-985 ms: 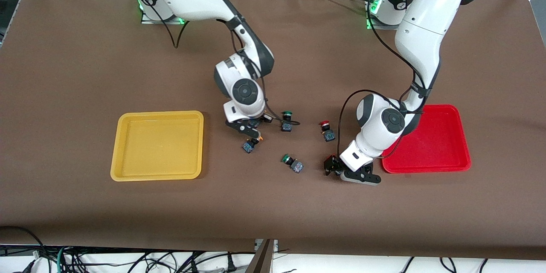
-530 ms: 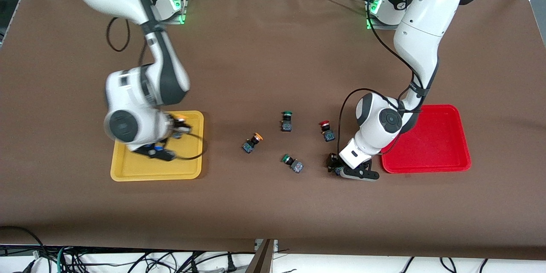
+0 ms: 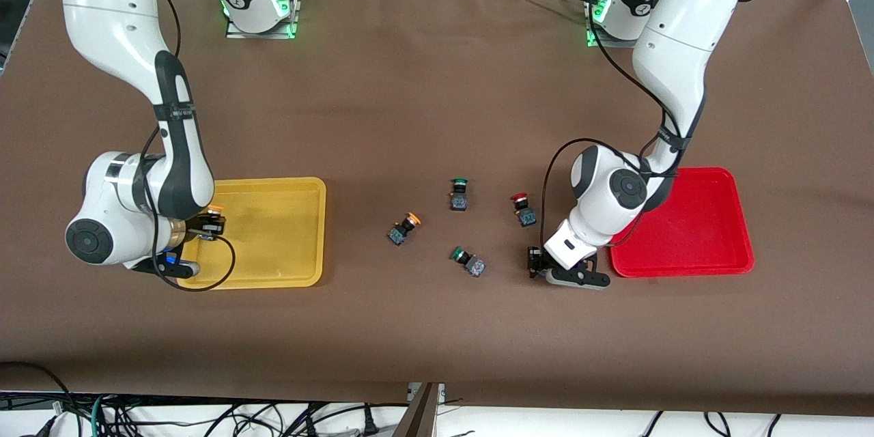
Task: Place red and yellow buttons in trays
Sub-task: 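Carry the yellow button into the yellow tray with the right gripper, then place the red button in the red tray while the right gripper releases yellow, then grasp the yellow button with the right gripper while the left gripper reaches red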
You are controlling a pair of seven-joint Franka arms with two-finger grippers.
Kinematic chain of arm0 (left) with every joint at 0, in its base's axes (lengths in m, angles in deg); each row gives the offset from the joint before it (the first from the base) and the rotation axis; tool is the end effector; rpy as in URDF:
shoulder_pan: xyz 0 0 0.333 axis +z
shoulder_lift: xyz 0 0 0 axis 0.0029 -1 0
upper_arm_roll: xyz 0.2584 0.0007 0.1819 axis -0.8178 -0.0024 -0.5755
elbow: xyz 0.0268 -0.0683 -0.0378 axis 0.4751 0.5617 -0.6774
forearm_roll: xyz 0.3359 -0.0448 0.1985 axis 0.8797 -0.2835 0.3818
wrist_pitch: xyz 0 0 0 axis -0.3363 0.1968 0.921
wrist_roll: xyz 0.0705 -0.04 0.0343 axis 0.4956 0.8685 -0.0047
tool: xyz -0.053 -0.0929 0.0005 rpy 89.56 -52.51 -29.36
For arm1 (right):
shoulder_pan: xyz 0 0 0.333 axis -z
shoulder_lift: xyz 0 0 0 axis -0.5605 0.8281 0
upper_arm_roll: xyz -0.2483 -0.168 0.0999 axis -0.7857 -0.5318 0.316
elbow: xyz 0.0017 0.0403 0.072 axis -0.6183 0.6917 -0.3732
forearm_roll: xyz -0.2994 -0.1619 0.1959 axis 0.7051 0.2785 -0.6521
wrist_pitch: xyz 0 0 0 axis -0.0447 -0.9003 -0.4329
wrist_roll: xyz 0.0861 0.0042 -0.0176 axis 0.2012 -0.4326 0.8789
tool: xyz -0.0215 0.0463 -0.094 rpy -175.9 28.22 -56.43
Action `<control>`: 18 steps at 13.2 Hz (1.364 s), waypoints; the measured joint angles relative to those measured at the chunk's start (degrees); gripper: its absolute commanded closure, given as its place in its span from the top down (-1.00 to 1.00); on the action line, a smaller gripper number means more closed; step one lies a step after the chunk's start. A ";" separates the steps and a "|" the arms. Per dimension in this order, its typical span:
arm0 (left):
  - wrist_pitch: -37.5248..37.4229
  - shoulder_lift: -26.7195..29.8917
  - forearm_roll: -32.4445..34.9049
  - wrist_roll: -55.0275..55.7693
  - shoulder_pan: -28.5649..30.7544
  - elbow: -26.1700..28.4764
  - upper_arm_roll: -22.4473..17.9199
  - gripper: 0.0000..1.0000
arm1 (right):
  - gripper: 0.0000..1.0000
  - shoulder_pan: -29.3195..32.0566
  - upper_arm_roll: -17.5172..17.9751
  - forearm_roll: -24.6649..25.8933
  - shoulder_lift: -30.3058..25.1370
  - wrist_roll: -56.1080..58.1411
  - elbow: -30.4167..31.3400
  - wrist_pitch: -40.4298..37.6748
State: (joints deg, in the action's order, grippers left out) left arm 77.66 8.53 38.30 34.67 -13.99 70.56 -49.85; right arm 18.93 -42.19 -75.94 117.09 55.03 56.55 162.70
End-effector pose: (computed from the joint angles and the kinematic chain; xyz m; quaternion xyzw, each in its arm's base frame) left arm 0.6893 -0.2287 0.1970 0.9815 -0.0356 0.1494 0.1146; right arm 0.6892 0.0084 0.2205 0.9846 -0.0711 -0.1570 0.0299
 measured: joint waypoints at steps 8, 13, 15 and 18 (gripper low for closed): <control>-27.04 10.27 0.02 -36.74 14.31 0.94 -1.17 -0.95 | 1.00 -4.43 2.74 -2.11 -0.31 -8.54 -3.51 -1.48; -27.05 8.52 0.02 -44.02 16.74 5.61 -1.08 1.00 | 1.00 -17.85 3.33 -11.02 -0.57 -34.83 -4.16 2.83; -27.00 8.79 0.02 -44.08 16.66 5.45 -0.75 1.00 | 1.00 -21.50 3.38 -11.59 0.32 -42.47 -4.11 7.38; -28.78 11.26 0.02 -40.87 16.02 5.13 0.02 1.00 | 1.00 -25.40 3.38 -11.66 2.85 -50.16 -4.01 15.65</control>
State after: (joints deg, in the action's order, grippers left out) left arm 48.88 19.79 38.32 -6.20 2.03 75.69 -49.84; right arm -6.47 -38.81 -87.60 119.94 4.87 52.53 178.35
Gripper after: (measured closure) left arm 0.062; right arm 0.000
